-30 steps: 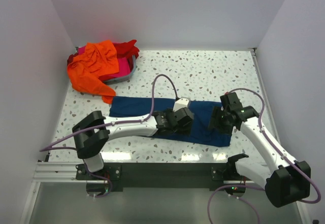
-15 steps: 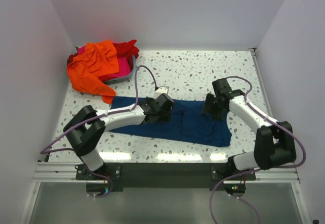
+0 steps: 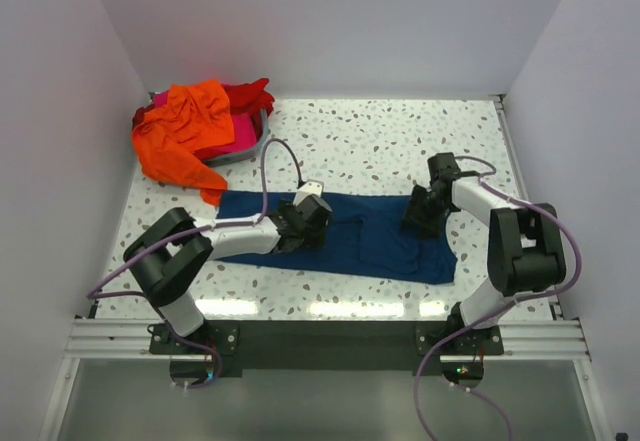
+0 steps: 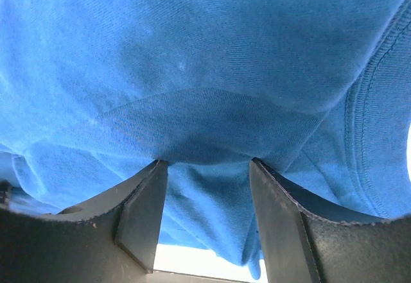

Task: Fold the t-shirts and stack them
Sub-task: Fold the tshirt

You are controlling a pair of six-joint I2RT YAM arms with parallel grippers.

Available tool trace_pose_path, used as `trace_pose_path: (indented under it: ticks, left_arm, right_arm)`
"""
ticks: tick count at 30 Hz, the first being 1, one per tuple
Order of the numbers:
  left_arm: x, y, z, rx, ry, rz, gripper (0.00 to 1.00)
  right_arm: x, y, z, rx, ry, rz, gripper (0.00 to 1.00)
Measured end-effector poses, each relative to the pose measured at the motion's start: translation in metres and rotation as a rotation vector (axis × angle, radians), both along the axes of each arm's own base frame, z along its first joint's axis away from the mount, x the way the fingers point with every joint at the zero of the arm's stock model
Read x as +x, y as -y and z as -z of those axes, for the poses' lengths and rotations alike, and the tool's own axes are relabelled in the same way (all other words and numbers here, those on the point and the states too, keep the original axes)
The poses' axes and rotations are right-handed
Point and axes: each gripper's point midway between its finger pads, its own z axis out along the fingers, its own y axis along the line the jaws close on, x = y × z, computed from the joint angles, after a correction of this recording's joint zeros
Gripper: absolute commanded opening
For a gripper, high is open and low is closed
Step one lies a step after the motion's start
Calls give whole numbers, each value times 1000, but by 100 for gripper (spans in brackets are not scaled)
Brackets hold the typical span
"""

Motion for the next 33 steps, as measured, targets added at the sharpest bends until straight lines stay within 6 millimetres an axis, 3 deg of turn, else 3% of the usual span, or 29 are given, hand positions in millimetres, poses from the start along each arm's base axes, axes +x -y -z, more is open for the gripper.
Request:
trace_pose_path:
  ticks: [9,12,18,21,24,27,30,33]
  left_arm:
    - [-7,7,1,-119,47,-2,79]
    - [-24,19,-1,-169,43,4,79]
    - [-77,68,-8,-295,-21,70,82]
    - [-89,71,-11,-305,-56,58,89]
    - [-88,61,-22,-269,-47,31,96]
    - [-80,53,-49,-262,8,3,100]
    - [-70,42,-78,-285,78,-30,100]
    - [-64,26,-87,-288,109,-66,100]
  right_arm:
    - [43,-2,1,6,-60,-17,58]
    - [63,-2,0,-6,-64,-26,58]
    - [117,3,-5,-60,-1,-39,59]
    - [142,7,-13,-88,43,-48,60]
    - [159,10,-34,-105,93,-55,64]
    - [178,11,-68,-110,187,-65,73]
    - [177,11,-107,-106,267,-76,84]
    - [164,10,-147,-95,353,-83,88]
